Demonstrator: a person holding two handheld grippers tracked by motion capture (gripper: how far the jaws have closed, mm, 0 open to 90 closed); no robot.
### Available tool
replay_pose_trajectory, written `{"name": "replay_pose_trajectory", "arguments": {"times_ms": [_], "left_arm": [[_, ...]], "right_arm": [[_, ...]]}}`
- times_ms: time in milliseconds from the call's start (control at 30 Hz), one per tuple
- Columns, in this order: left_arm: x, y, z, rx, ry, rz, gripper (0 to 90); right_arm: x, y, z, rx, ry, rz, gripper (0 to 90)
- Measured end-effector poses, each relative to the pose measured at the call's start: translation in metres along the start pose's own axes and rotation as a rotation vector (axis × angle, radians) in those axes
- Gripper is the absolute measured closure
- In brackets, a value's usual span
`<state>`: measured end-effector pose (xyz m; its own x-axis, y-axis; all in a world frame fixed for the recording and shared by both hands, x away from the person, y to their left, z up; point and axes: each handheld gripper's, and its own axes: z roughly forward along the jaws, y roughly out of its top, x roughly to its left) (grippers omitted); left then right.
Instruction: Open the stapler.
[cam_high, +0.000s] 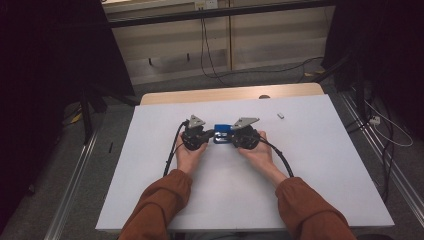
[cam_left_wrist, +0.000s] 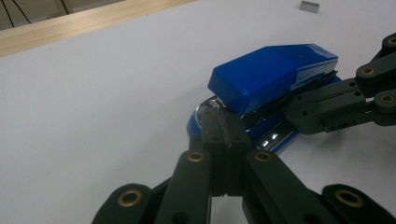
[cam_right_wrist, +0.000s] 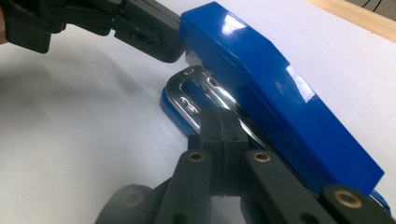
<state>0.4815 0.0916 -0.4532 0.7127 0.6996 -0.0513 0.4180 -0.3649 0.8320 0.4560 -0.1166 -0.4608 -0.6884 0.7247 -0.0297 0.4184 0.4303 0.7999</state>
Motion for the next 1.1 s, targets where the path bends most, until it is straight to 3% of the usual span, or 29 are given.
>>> {"name": "replay_pose_trajectory", "arguments": {"times_ms": [567,1100], "left_arm": [[0.0001,0.0017,0.0013,0.002,0.009,0.013,90.0],[-0.0021,0.0058,-0.0021,-0.033,0.008,0.005,90.0]], "right_arm": [[0.0,-0.0002,0.0003,-0.002,-0.002,0.001,90.0],[-0.0002,-0.0002,0.0004,-0.002,-0.001,0.002,90.0]]}}
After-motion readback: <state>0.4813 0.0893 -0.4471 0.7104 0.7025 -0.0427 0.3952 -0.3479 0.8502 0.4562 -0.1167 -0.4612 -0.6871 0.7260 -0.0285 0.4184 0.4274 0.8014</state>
